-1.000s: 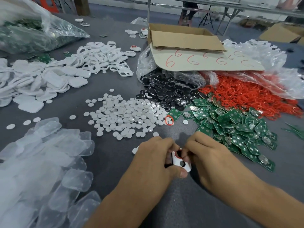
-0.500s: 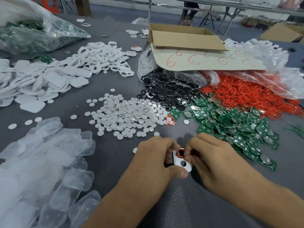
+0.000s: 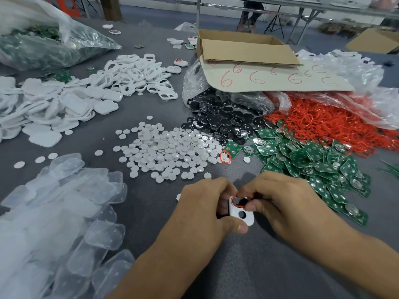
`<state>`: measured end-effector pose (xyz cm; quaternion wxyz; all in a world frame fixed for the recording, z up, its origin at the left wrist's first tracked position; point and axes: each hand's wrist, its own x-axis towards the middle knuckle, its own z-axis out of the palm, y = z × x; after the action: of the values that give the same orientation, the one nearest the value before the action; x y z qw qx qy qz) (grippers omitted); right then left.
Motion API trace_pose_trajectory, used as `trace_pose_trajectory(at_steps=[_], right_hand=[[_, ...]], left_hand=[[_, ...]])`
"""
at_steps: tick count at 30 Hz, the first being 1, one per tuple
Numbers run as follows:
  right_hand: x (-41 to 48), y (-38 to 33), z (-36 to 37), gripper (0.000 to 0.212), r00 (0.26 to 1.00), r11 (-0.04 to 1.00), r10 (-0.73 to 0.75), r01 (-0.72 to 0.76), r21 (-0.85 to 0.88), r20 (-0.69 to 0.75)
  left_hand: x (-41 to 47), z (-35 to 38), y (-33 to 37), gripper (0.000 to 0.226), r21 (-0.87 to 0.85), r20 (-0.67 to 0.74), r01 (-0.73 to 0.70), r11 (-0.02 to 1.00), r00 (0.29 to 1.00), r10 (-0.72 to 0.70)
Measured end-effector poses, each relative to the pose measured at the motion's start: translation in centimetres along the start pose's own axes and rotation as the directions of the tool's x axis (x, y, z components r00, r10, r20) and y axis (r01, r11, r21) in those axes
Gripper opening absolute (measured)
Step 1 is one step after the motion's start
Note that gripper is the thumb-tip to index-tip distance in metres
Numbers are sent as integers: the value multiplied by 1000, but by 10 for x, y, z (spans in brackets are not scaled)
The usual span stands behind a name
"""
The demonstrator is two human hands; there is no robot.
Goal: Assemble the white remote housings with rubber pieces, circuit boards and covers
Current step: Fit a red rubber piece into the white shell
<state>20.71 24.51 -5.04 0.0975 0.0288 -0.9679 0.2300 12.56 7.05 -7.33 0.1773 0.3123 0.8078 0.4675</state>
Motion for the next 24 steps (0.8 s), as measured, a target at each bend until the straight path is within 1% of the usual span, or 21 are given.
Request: trace_pose_trajectory(at_steps=[2,4,6,8,11,15,17,20,22,24], right_hand=[[7,2,-5,22,999,999,8,-9,32,46],[18,6,-12,20,987,990,58,-77,122,152],[30,11,-18,17,948,954,116,-189,232,296],[42,14,-21,18,906,929,126,-250,273,403],[58,15,-23,20,853,923,130,-290,252,505],[78,11,-22,21,763,931,198,-342,125,615],[84,8,-20,21,742,924,256,-377,70,619],[78,5,-18,19,758,897,321,-436,75,567],[63,5,-16,18,805,870,344,-467,158,484],[42,3,-9,15,877,862,346,-438,257,334]], left_hand=[[-1,1,0,41,-17,-5,1,1000,1000,-2],[0,1,-1,42,-19,-12,0,1000,1000,0],[1,2,-2,44,-18,-16,6,1000,1000,-6],[2,3,-1,46,-19,-17,15,1000,1000,-15],[2,4,-1,48,-26,-14,19,999,1000,-20],[1,3,-1,46,-30,-12,9,1000,1000,-10],[1,3,-1,44,-14,-8,3,1000,1000,-3],[0,3,-1,41,23,-6,-18,1000,1000,19],[-2,4,0,39,61,-16,-37,997,999,38],[-3,8,3,36,112,-40,-67,991,997,72]])
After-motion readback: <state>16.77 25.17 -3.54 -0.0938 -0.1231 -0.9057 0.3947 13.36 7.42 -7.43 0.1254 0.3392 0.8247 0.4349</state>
